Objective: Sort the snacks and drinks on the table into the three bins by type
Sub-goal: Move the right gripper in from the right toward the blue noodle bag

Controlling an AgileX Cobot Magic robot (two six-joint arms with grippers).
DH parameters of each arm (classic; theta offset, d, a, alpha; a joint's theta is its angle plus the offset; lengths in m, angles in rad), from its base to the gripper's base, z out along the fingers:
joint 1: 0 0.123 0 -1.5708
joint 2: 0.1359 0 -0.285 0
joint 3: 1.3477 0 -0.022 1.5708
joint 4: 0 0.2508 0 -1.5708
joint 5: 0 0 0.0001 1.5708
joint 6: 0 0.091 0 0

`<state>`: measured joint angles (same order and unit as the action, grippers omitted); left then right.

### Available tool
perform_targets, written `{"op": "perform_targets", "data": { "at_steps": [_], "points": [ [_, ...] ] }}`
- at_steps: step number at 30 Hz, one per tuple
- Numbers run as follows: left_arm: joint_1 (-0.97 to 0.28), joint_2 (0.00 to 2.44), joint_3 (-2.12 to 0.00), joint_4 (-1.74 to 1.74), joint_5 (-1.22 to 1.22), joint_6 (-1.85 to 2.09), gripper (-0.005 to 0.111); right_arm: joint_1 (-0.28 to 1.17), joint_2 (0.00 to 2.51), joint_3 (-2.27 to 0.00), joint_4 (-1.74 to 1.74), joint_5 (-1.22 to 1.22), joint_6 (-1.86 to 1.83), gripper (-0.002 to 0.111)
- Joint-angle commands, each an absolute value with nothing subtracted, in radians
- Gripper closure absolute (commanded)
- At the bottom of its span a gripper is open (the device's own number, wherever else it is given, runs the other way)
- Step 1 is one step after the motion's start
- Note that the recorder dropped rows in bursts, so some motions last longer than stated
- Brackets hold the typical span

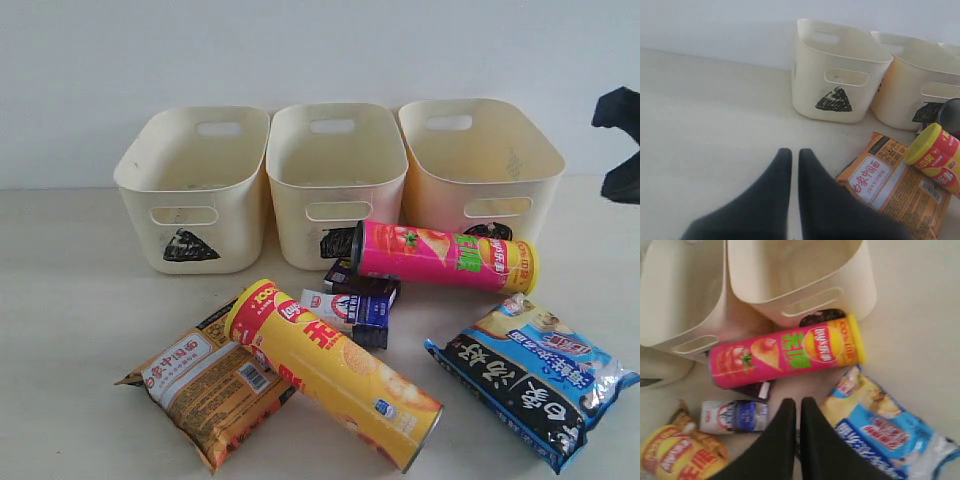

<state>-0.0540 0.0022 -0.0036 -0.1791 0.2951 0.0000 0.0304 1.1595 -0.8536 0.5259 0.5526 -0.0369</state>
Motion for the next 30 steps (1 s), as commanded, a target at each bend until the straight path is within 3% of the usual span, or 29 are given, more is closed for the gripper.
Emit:
{"op": "perform_targets", "data": {
  "at_steps": [1,6,13,17,20,24,26,30],
  "points": [
    [-0.051,0.000,0.000,-0.175,0.296,0.000,0.102,0.033,1.152,-0.710,1.024,0.376,-0.287,0.108],
    [-0.051,0.000,0.000,-0.175,0.296,0.000,0.102,0.033,1.134,-0.525,1.708,0.252,-0.777,0.108],
    [-0.051,0.000,0.000,-0.175,0.296,0.000,0.102,0.033,1.064,-0.380,1.744,0.113,-0.831,0.108],
    [-0.051,0.000,0.000,-0.175,0.294,0.000,0.102,0.033,0.934,-0.334,1.744,-0.265,-0.551,0.108],
    [-0.051,0.000,0.000,-0.175,0.294,0.000,0.102,0.033,0.858,-0.319,1.308,-0.486,-0.081,0.108],
    [-0.051,0.000,0.000,-0.175,0.294,0.000,0.102,0.033,0.876,-0.288,0.722,-0.517,0.451,0.108],
    [-0.051,0.000,0.000,-0.175,0.292,0.000,0.102,0.033,0.920,-0.288,0.350,-0.367,0.687,0.108],
    [-0.051,0.000,0.000,-0.175,0.292,0.000,0.102,0.033,0.977,-0.288,-0.015,-0.060,0.993,0.108]
  ]
}}
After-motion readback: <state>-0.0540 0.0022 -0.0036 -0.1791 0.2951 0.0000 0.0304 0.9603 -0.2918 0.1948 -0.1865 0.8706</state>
